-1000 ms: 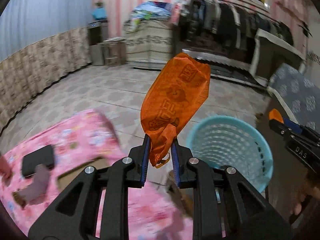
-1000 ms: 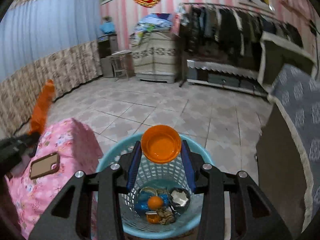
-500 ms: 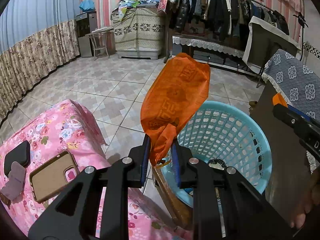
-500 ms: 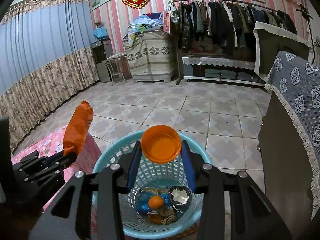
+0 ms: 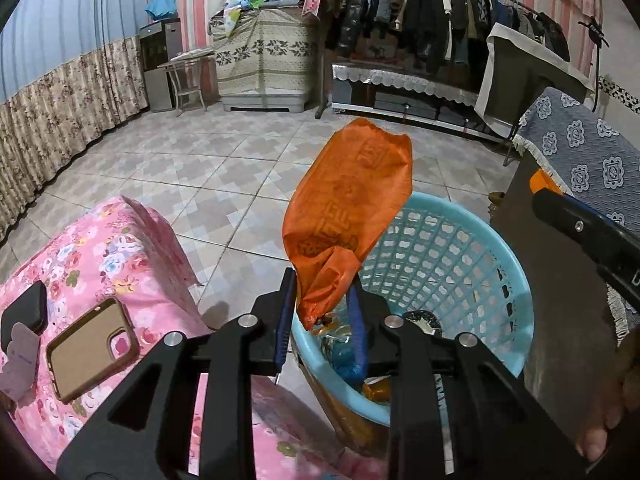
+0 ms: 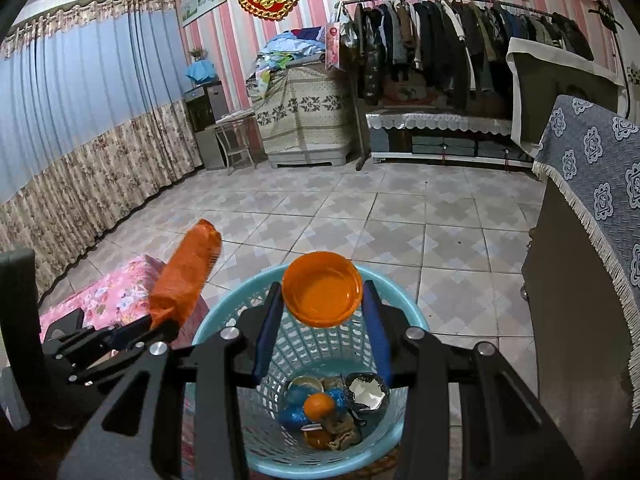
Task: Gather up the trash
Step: 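Carry the mesh bag and orange cup with both grippers over the wastebasket, then open both grippers to drop the mesh bag and cup into the wastebasket, then move both tools back over the table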
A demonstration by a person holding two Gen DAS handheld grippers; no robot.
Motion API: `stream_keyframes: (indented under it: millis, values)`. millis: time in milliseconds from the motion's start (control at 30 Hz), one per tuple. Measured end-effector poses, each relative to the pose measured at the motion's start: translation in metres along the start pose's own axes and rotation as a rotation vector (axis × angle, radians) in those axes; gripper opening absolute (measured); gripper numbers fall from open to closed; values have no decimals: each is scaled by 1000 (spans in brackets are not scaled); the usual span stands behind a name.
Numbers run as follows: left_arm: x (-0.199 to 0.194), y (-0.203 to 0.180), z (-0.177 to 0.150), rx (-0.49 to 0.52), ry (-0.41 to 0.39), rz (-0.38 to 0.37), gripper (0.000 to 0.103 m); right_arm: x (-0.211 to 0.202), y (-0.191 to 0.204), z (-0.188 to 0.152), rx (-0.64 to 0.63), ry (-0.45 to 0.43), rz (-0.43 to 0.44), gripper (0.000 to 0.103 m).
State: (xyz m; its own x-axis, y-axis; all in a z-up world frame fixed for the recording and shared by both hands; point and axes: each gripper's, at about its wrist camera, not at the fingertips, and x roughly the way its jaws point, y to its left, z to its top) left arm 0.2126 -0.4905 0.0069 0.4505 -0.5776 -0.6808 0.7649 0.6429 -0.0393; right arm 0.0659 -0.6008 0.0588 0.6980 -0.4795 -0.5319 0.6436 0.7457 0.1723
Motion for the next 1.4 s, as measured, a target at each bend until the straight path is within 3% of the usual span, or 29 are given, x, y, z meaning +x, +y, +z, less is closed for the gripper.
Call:
stream_keyframes:
  millis: [100, 233, 367, 600, 733, 1033, 1200, 1333, 1400]
  values:
    - [3, -5, -1, 2, 4, -5, 25, 1, 0, -1, 3, -1, 4, 40]
    - [4, -9, -2, 1, 1, -10, 40, 0, 0, -1, 12, -8, 11, 40]
    - [5, -10, -3, -9, 0, -17, 40, -1, 0, -1, 20, -15, 16, 47]
    - [4, -11, -4, -13, -3, -32, 41, -1, 5, -1, 15, -19, 22, 47]
    - [2, -15, -2, -5, -5, -54, 63, -3, 5, 1, 20, -27, 28, 47]
    - [-1, -19, 1, -5, -21, -45, 69, -4, 6, 2, 27, -37, 37, 47]
    - [-15, 5, -2, -38, -42, -7, 69, -5, 7, 3, 20, -42, 40, 47]
    - [-47, 52, -8, -60, -71, 77, 69, -8, 22, 4, -14, -48, 59, 47]
    - [-69, 83, -13, -91, -94, 115, 69, -11, 34, 6, -37, -55, 72, 53]
